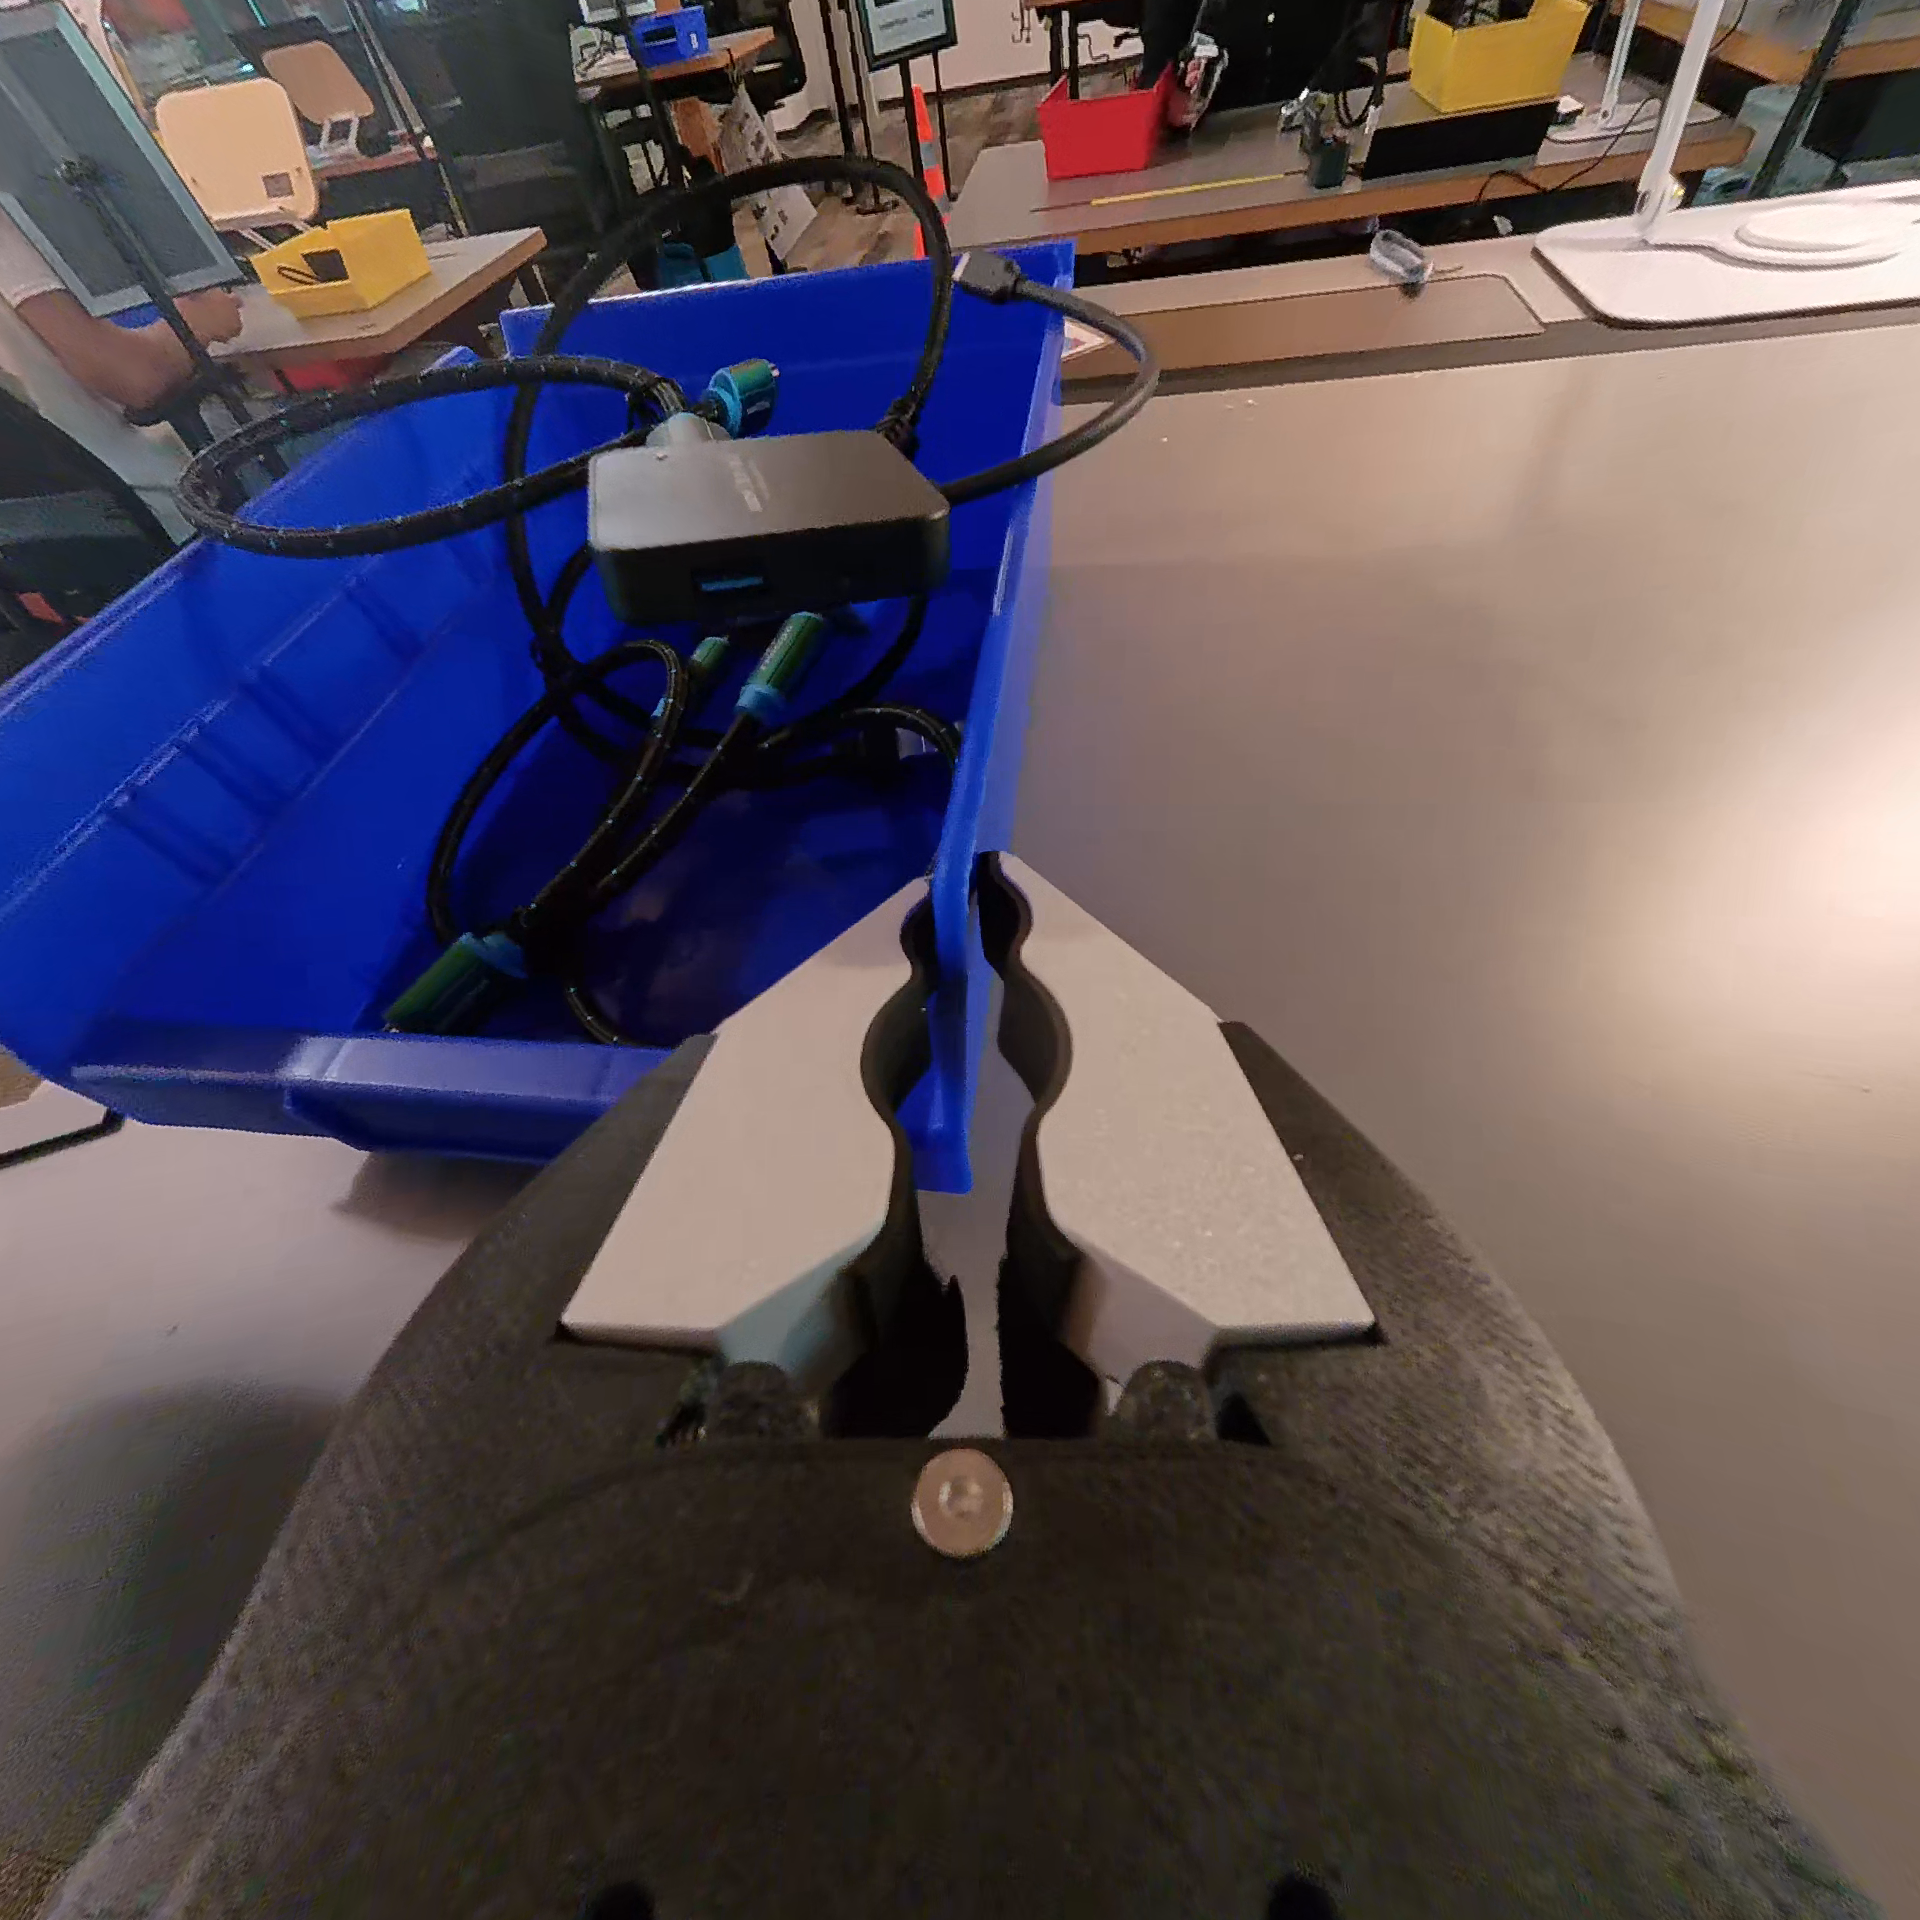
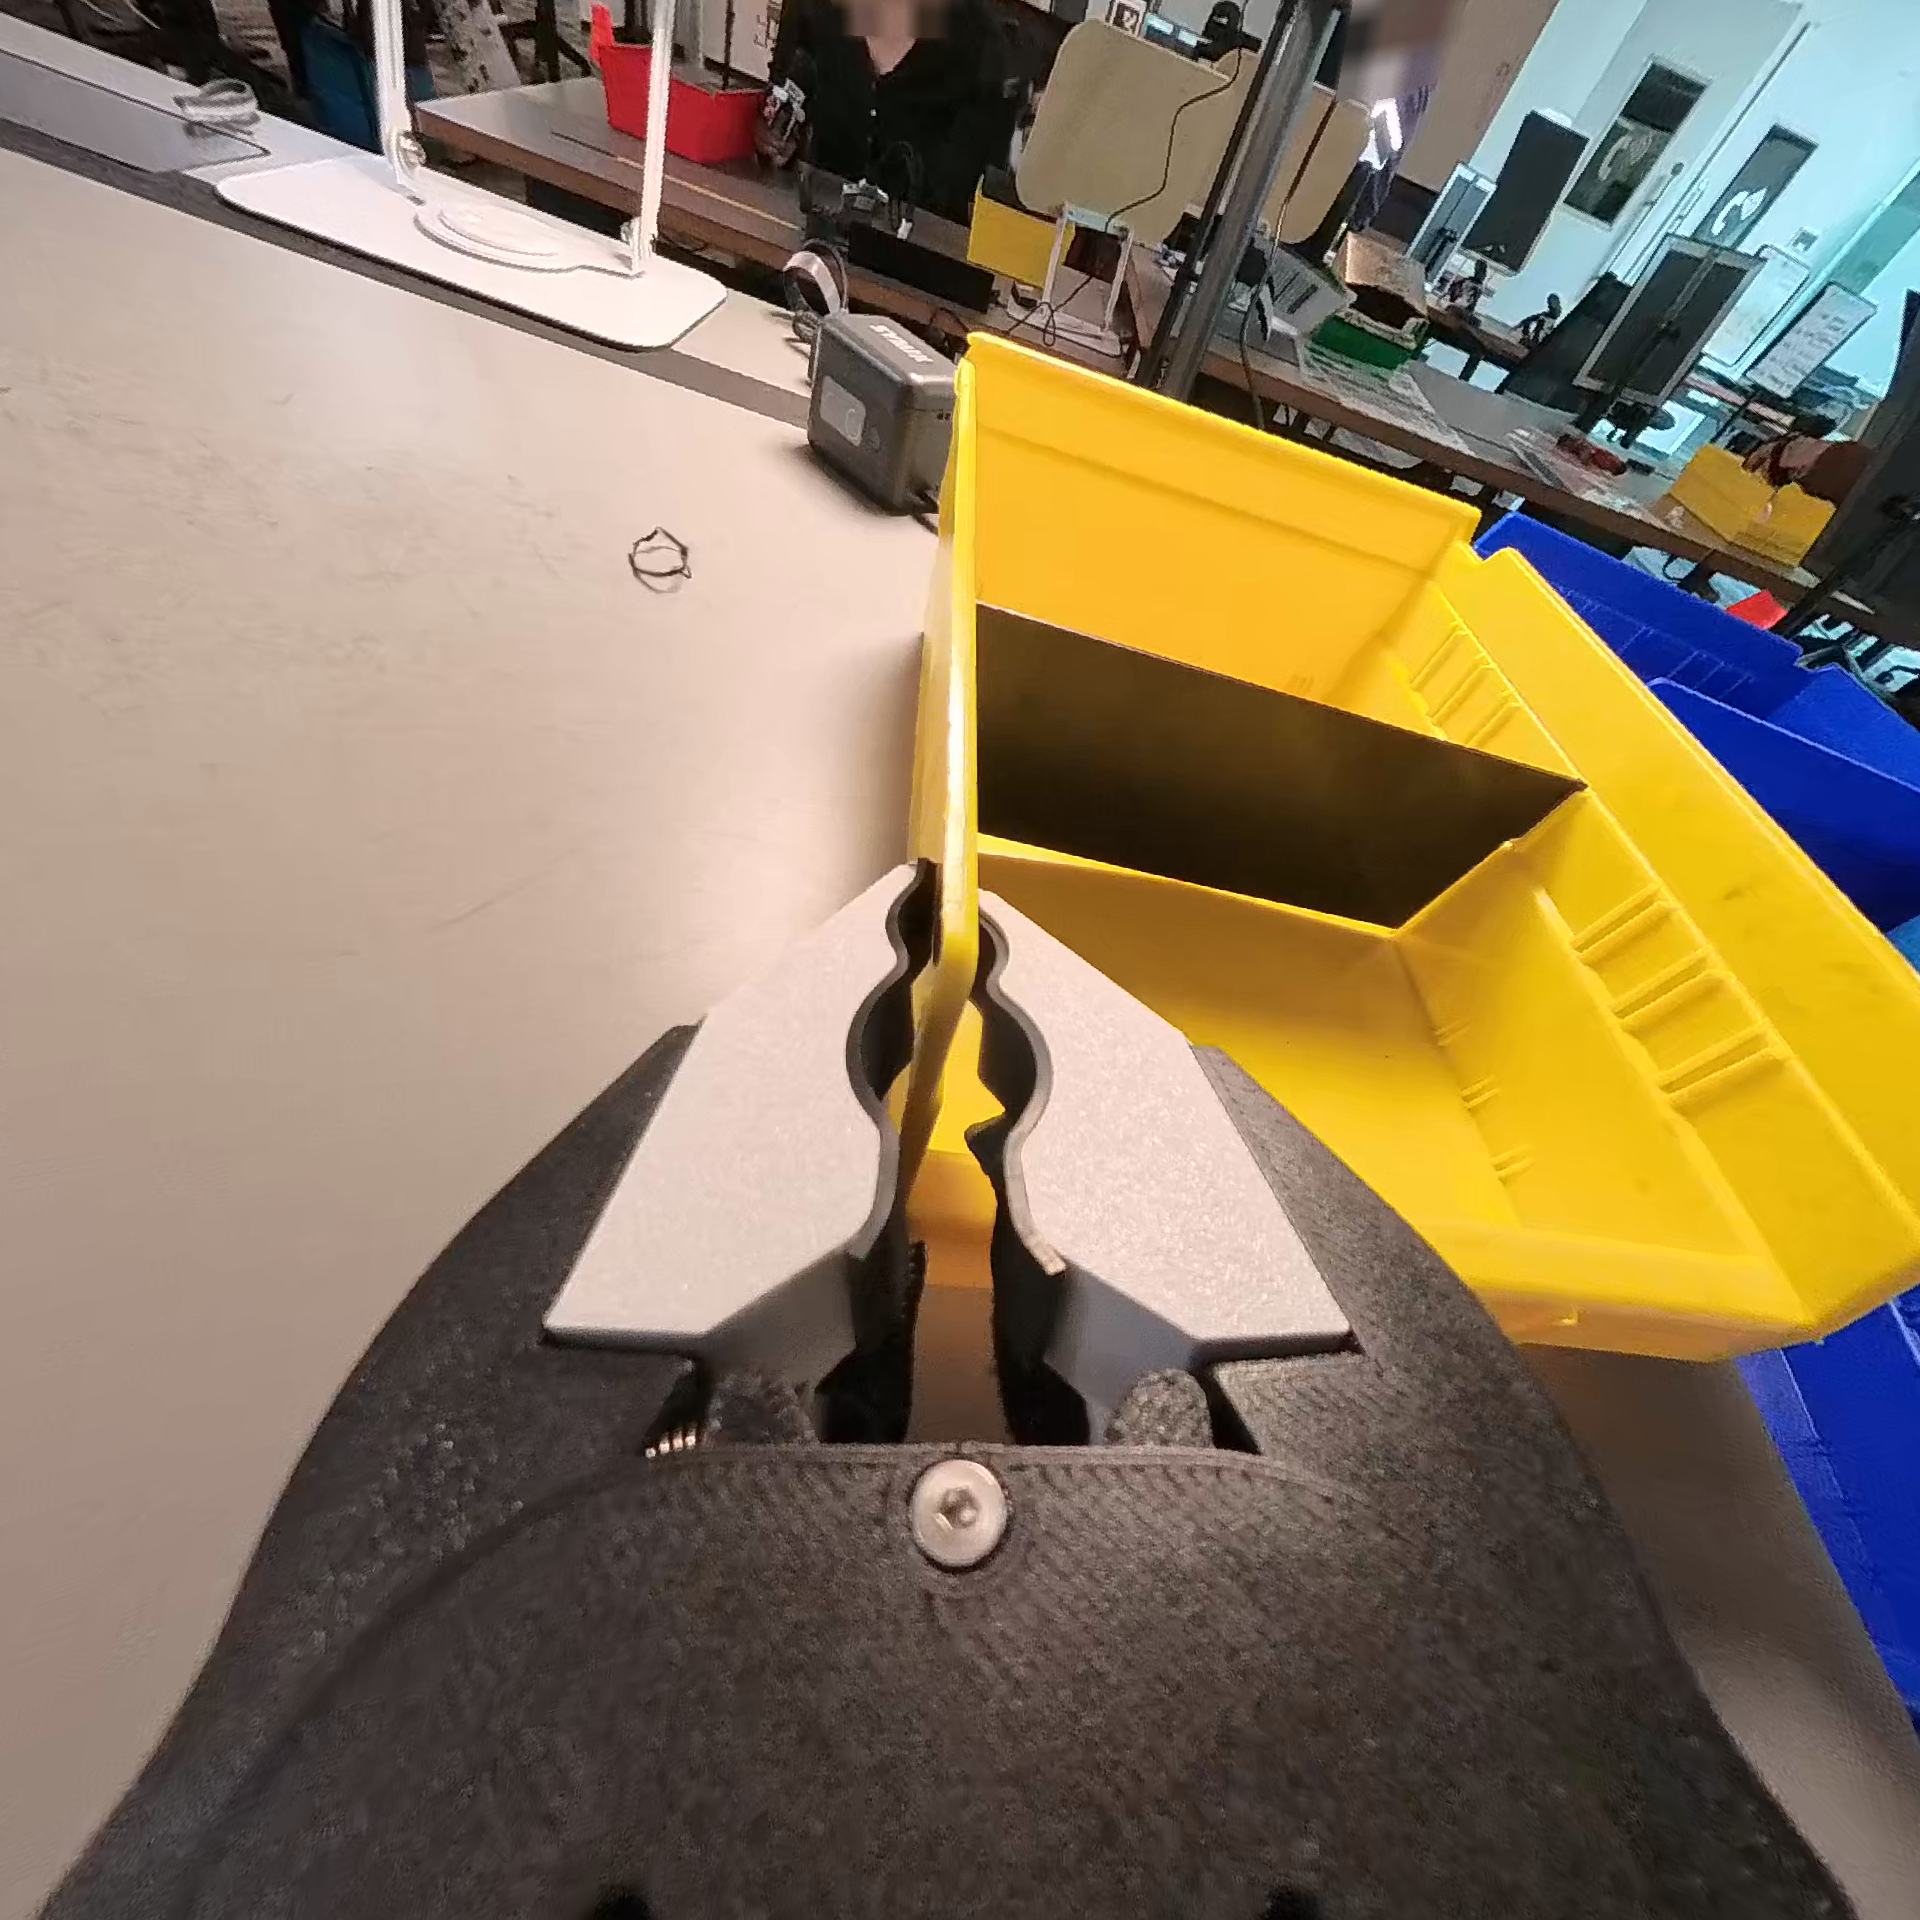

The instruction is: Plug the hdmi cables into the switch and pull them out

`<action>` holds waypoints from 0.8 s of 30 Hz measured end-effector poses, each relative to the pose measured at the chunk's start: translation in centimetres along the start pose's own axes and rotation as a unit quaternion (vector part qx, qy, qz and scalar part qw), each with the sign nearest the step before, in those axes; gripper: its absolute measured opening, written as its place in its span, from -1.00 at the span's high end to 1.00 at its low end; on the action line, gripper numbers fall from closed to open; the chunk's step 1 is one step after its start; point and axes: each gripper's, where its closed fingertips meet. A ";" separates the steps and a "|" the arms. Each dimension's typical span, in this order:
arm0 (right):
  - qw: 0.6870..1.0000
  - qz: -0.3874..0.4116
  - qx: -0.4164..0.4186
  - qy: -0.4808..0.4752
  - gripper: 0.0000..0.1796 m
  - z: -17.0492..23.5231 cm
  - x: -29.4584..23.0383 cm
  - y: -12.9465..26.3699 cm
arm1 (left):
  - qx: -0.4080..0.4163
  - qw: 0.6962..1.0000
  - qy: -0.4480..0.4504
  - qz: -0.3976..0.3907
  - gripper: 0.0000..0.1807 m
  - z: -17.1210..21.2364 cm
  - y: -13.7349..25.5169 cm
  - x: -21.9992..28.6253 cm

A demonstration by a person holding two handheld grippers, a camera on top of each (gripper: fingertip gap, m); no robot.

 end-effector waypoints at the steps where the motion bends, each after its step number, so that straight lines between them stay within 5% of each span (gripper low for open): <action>1: 1.000 -0.001 -0.001 -0.002 0.96 0.0 0.0 0.0 | -0.002 1.000 -0.001 0.003 0.94 0.0 -0.1 -0.1; 12: 1.000 -0.021 -0.003 -0.009 0.92 0.2 -0.1 0.8 | -0.010 0.999 -0.003 0.031 0.94 0.1 -0.3 -0.7; 15: 1.000 -0.025 0.014 -0.012 0.79 -0.1 -0.6 3.9 | -0.010 0.998 0.004 0.059 0.67 0.1 2.0 -0.1; 18: 0.998 -0.050 0.046 -0.002 0.78 -1.2 -2.3 6.7 | 0.015 0.997 0.025 0.073 0.59 -1.5 4.5 -0.6; 24: 0.987 -0.157 0.043 -0.009 0.77 -2.0 -8.4 5.3 | 0.016 0.958 0.250 0.143 0.40 -5.8 1.9 -3.8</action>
Point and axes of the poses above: each gripper's, where its closed fingertips meet, y back along the fingers, z out of its underside, x = y × z across the jaws, and after that the axes turned 3 degrees about -z, right-handed
